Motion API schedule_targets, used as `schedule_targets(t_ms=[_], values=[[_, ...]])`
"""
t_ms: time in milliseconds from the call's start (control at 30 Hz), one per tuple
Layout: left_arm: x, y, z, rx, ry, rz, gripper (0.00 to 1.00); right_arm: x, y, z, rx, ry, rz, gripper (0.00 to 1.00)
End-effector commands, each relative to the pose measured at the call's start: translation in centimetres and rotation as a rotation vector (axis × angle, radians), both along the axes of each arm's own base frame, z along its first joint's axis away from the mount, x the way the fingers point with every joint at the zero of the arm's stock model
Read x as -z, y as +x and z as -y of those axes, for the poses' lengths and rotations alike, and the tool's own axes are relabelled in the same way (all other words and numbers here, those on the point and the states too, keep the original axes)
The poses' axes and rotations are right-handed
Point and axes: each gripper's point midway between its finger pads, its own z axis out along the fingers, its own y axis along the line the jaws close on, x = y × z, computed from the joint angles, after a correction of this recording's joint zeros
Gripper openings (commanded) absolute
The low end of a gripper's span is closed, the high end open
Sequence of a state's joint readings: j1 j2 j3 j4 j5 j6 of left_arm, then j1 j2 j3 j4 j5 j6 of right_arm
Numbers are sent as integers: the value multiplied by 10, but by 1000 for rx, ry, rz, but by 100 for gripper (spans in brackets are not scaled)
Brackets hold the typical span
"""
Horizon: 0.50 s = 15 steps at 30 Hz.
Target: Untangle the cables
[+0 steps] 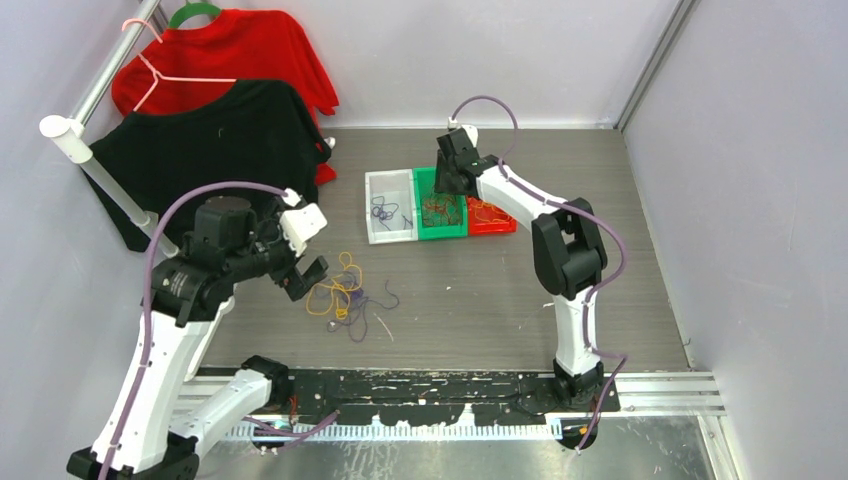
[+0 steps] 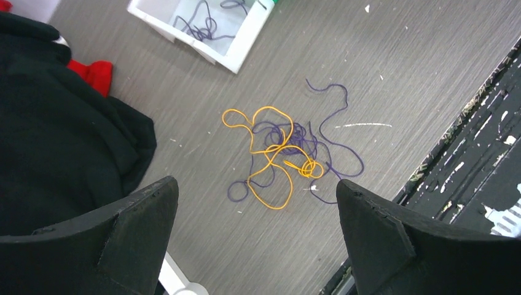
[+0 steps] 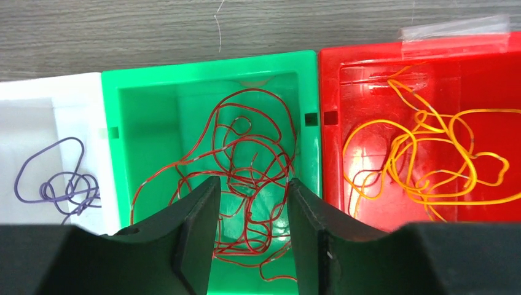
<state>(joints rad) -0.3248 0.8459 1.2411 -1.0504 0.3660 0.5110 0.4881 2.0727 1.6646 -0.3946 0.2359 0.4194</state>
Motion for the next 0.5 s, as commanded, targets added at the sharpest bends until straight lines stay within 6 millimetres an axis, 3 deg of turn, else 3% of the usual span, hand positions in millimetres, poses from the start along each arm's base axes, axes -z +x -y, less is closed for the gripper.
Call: schedule_targets(t_ms=[0, 133, 267, 400, 467], values=[[11, 9, -3, -12, 42, -73, 98, -87, 7, 5, -10, 7, 168, 52], [21, 19, -7, -47, 37, -144, 95, -114, 3, 10, -3, 16, 221, 59], [44, 30, -18, -108, 22, -235, 90, -127, -4, 7, -22, 48, 226, 63], [77, 38, -23, -144, -1, -343, 82, -138, -25, -3, -45, 86, 253, 63], [99, 41, -23, -158, 0, -389, 78, -153, -43, -7, -55, 128, 315, 63]])
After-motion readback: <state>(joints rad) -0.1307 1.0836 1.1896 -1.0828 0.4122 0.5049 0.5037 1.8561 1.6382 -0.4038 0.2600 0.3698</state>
